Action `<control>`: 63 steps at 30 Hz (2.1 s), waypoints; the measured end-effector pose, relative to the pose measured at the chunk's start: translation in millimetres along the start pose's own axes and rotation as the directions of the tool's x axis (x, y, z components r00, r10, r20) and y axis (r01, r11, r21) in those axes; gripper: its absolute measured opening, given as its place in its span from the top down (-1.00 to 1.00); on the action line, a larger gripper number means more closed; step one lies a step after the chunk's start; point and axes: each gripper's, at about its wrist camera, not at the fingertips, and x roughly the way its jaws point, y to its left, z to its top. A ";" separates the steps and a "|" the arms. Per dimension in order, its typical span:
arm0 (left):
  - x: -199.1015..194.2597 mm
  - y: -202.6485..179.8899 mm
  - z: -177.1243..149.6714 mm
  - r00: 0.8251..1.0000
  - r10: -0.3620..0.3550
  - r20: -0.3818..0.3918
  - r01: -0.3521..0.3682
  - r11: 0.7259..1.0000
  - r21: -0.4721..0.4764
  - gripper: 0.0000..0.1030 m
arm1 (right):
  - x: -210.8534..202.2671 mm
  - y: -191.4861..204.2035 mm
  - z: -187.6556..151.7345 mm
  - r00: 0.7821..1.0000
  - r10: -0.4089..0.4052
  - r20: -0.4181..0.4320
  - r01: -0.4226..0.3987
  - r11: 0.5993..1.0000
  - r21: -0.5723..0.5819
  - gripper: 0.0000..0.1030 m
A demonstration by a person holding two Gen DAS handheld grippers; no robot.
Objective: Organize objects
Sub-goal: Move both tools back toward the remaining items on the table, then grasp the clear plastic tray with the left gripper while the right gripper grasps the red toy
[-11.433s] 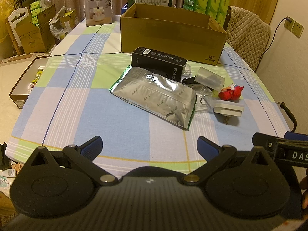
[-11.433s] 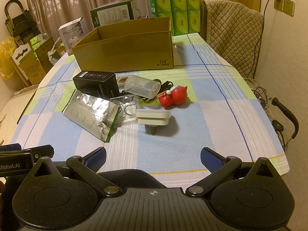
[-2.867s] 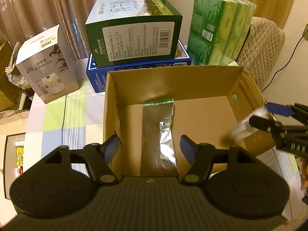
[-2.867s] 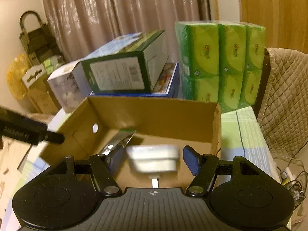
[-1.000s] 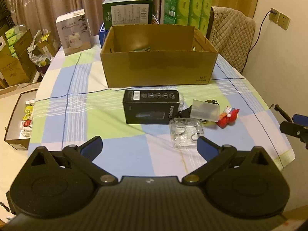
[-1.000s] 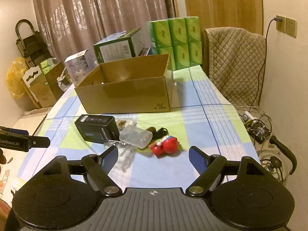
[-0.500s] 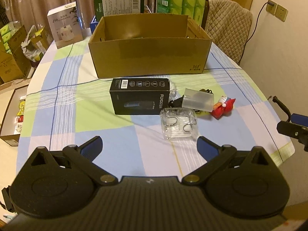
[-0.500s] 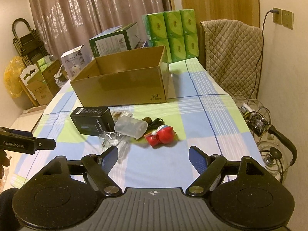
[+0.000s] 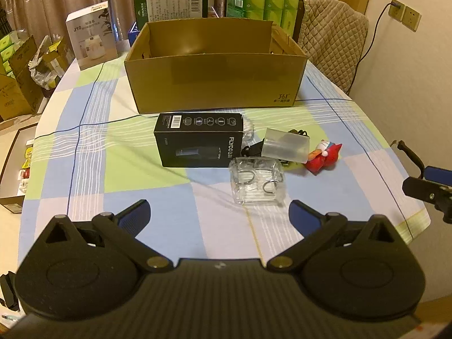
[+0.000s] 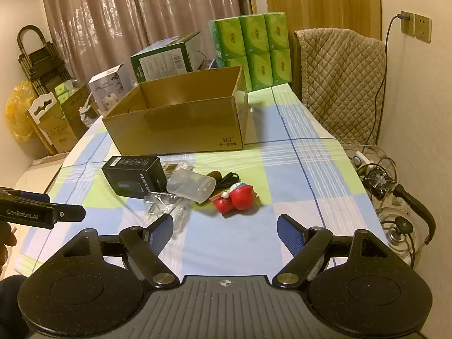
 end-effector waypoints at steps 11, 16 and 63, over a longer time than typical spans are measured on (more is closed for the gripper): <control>21.8 -12.4 -4.1 1.000 -0.017 -0.026 0.018 1.000 0.013 -0.99 | 12.9 -11.7 -1.3 1.000 -0.011 -0.021 0.011 1.000 -0.011 -0.51; 43.6 -20.0 -4.4 0.999 -0.030 -0.039 0.030 1.000 0.006 -0.99 | 26.0 -23.3 -1.5 0.999 -0.007 -0.037 0.006 1.000 -0.016 -0.51; 151.6 -40.8 5.4 0.994 -0.071 -0.080 0.074 0.997 0.029 -0.19 | 171.2 -35.9 9.1 0.984 0.068 -0.167 -0.099 0.977 -0.187 -0.54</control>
